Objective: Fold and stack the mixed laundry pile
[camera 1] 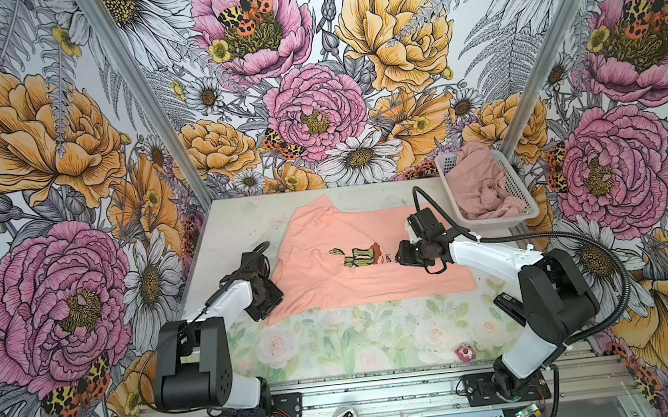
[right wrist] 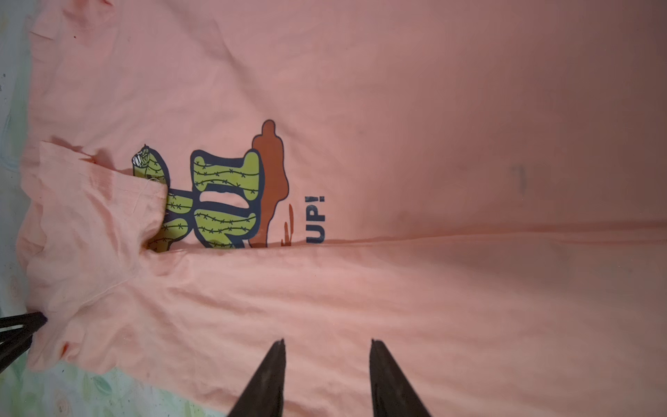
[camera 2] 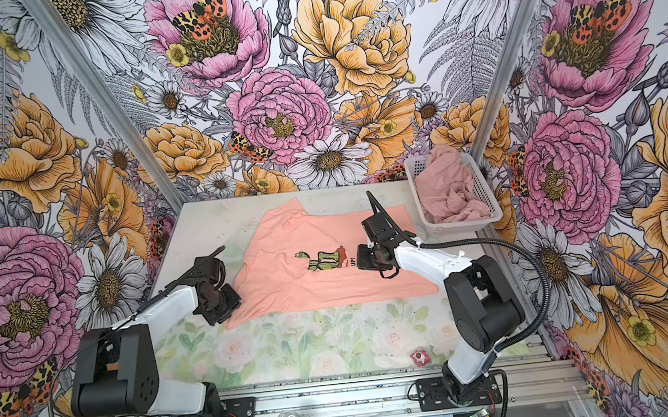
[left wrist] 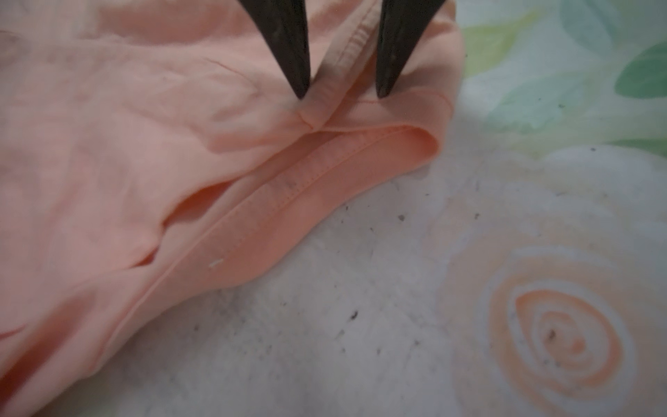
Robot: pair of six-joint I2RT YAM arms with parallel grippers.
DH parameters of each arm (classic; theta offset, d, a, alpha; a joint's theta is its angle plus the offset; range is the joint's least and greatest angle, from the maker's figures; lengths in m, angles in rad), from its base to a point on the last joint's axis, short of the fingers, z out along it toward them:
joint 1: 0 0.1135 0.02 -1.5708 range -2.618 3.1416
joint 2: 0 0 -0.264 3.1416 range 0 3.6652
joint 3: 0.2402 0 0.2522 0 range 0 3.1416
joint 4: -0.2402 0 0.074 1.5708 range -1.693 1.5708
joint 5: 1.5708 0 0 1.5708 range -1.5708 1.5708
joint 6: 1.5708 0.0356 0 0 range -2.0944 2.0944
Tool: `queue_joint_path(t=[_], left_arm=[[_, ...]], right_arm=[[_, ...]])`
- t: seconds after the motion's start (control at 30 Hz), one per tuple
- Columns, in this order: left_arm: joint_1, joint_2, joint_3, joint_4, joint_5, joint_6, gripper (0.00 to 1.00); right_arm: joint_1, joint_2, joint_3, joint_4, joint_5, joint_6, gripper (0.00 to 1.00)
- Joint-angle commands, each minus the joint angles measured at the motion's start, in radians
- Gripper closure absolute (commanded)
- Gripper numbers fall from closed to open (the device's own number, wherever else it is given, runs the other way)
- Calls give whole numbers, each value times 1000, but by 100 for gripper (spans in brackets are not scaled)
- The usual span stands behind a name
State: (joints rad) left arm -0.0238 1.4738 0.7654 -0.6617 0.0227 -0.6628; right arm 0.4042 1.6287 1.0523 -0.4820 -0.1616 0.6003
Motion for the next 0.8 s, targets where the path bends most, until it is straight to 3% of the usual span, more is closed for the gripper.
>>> queue_joint_path(t=[0.0, 0.17, 0.53, 0.67, 0.77], left_arm=[[-5, 27, 37, 11, -23, 50, 75], [-4, 35, 59, 8, -49, 83, 88], [13, 56, 121, -50, -131, 184, 89], [26, 63, 118, -45, -135, 190, 81], [42, 72, 119, -38, -117, 193, 63]], right_arm=[[-26, -39, -40, -6, 8, -17, 60], [-76, -42, -107, -6, 7, -14, 60], [-151, -31, -236, -7, 73, -20, 60], [-162, -41, -245, -14, 91, -23, 60], [-167, -42, -244, -20, 90, -23, 60]])
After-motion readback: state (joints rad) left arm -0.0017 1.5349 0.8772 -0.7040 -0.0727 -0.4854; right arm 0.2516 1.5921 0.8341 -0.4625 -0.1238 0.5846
